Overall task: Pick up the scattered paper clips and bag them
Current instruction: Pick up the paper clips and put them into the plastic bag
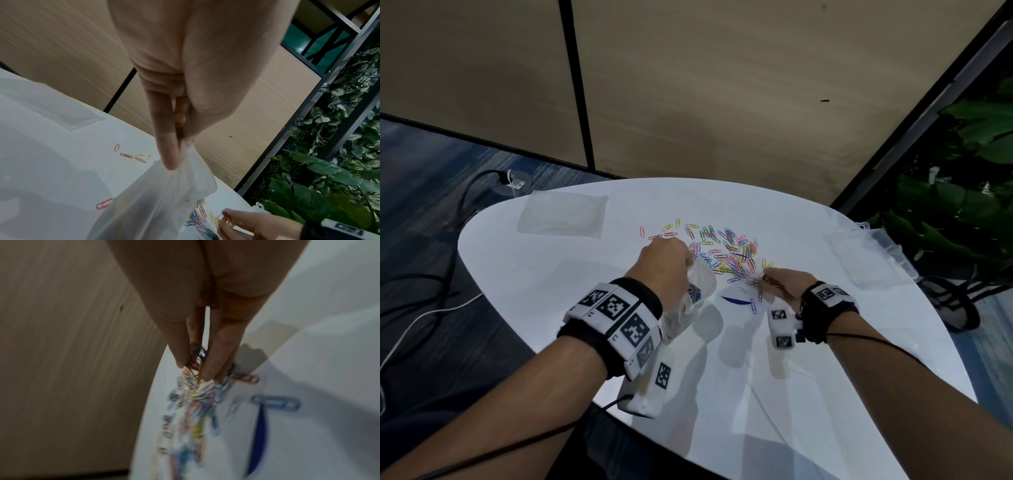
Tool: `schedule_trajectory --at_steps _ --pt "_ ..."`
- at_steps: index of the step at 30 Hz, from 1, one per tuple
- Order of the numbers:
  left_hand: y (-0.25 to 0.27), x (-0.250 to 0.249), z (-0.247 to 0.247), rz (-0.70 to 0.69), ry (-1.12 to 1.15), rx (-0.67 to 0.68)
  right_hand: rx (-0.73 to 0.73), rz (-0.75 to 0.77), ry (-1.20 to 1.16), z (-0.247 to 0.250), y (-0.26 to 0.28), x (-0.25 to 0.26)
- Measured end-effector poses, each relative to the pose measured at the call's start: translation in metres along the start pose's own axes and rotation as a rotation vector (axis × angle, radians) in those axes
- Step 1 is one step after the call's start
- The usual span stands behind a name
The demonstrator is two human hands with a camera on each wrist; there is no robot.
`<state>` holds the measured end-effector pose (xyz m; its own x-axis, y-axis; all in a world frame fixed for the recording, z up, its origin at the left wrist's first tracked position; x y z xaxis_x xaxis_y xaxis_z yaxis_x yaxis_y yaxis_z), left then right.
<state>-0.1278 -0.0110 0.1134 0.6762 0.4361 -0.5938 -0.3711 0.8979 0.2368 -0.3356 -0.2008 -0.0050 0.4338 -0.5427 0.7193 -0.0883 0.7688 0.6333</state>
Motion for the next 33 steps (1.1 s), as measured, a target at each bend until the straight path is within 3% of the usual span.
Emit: schedule_trajectory --at_steps 2,6,9,12,15,19,21,24,27,28,30,31,33 --pt "0.001 -0.003 0.001 0.014 -0.004 0.012 0.132 -0.092 -0.293 -0.004 0.017 0.008" --pt "0.001 -0.005 0.001 0.04 0.014 -0.022 0.378 -0.077 -0.505 -0.023 0.061 0.035" --pt "0.0 -0.004 -0.001 0.057 0.058 -0.041 0.533 0.001 -0.457 -0.045 0.096 0.048" --pt "0.001 -0.005 -0.001 0.068 0.078 -0.048 0.595 0.137 -0.277 -0.066 0.115 0.051" --pt "0.002 -0.004 0.0 0.07 0.082 -0.042 0.522 0.285 0.002 -0.082 0.121 0.047" --pt "0.002 -0.001 0.003 0.075 0.099 -0.033 0.368 0.591 0.583 -0.093 0.123 0.046" --pt "0.002 0.0 0.004 0.066 0.096 -0.036 0.368 0.689 0.669 -0.092 0.123 0.053" --pt "0.003 0.006 0.008 0.053 0.098 -0.05 0.453 0.639 0.342 -0.079 0.112 0.068" --pt "0.004 0.013 0.015 0.051 0.091 -0.053 0.229 0.511 0.202 -0.047 0.059 0.063" --pt "0.005 0.016 0.017 0.051 0.092 -0.052 0.099 0.473 0.314 -0.036 0.037 0.055" --pt "0.004 0.021 0.019 0.047 0.083 -0.051 -0.124 0.376 0.764 -0.019 0.002 0.034" --pt "0.003 0.023 0.019 0.047 0.073 -0.052 -0.184 0.316 0.95 -0.017 -0.008 0.023" --pt "0.002 0.027 0.019 0.049 0.052 -0.059 -0.2 0.254 1.063 -0.024 -0.021 0.007"
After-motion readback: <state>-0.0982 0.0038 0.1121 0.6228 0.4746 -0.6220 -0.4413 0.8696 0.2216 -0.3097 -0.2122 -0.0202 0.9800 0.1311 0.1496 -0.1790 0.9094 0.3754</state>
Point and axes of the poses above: each hand's wrist, its own y-axis away from the middle knuckle, its own z-axis out of the back of the hand, x = y × z, the point moved 1 cm from there along -y, towards the middle knuckle, and after that the axes turned 5 degrees about y, right-handed, at the moved point
